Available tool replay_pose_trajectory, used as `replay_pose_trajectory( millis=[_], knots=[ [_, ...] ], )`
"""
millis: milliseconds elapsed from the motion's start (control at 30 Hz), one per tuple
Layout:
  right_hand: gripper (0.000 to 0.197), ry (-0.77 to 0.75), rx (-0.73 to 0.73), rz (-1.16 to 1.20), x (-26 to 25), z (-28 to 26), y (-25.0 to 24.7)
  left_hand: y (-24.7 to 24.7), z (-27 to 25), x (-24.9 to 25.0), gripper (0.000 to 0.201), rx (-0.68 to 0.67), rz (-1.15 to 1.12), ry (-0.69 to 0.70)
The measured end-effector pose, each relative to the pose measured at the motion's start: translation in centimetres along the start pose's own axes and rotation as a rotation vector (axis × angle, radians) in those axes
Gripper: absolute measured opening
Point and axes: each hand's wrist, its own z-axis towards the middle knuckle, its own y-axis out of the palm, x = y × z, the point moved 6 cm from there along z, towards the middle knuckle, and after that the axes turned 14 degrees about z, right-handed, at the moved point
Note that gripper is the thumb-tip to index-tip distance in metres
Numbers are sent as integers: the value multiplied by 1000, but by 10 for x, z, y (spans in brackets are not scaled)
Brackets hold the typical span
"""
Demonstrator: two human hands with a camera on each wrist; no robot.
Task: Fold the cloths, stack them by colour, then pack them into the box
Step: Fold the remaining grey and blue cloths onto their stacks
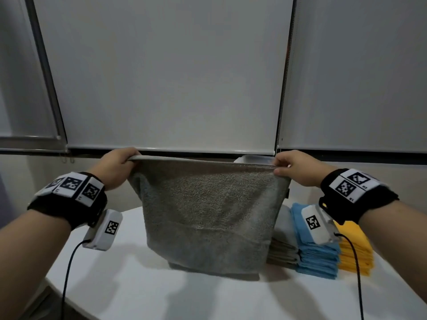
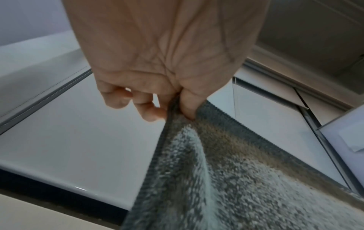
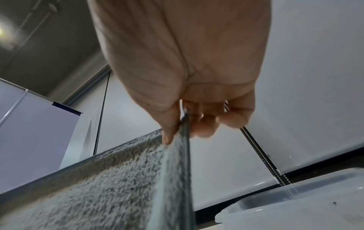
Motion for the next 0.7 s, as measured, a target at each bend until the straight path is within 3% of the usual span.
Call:
replay_pose_trajectory(
  millis=[67,167,233,333,433,533,633,700],
  knots=[
    [13,14,108,2,3,3,-7,-2,3,-6,21,7,13,-28],
    [26,79,248,20,9,7,-6,7,11,-18,19,-26,-5,-133],
    [24,142,257,71,15,14,5,24,17,-27,25,-89,-167,-266],
    [21,249,222,421,22,27,28,50,24,-32,27,-121,-570,-427],
    [25,172,293,631,11,40,29,46,40,-35,30,37,-678,-363],
    [19,26,382,658,10,49,14,14,44,-27,34,181,-751,-232],
    [16,-27,377,706,-4,34,6,-6,31,-23,43,180,-909,-121],
    [18,-18,319,736,-7,18,9,-3,14,-32,39,116,-888,-105]
  ],
)
